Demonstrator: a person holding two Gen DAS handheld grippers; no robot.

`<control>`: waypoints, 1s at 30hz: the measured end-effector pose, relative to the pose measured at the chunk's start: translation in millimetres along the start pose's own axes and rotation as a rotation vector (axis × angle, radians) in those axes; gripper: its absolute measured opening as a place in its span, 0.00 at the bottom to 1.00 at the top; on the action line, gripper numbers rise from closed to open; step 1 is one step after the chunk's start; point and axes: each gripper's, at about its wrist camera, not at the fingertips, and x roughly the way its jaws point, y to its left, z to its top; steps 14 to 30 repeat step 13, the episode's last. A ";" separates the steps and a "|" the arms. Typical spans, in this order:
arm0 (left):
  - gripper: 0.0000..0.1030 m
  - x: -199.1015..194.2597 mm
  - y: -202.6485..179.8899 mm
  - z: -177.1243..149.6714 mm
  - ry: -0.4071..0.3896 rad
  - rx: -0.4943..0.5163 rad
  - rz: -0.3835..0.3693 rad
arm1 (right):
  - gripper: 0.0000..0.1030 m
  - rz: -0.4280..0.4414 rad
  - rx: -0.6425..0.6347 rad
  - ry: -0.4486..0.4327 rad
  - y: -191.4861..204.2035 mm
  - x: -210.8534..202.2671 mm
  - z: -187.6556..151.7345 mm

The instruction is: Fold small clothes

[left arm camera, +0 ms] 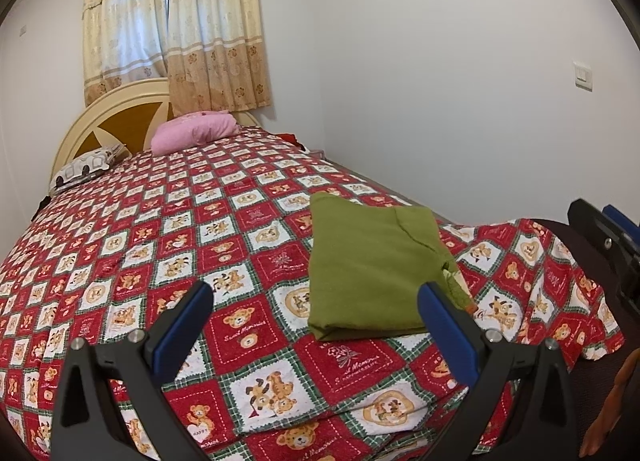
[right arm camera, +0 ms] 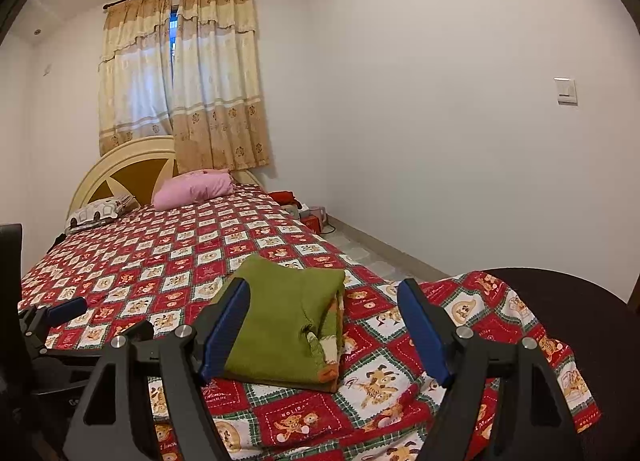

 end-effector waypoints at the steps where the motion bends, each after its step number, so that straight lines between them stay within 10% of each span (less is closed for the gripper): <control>1: 1.00 0.4 0.0 0.1 0.003 -0.001 -0.001 | 0.74 -0.001 0.000 0.000 0.5 -0.7 -0.1; 30: 1.00 12.3 5.6 1.8 0.041 -0.026 -0.025 | 0.74 -0.021 0.032 0.026 -5.0 3.4 -4.3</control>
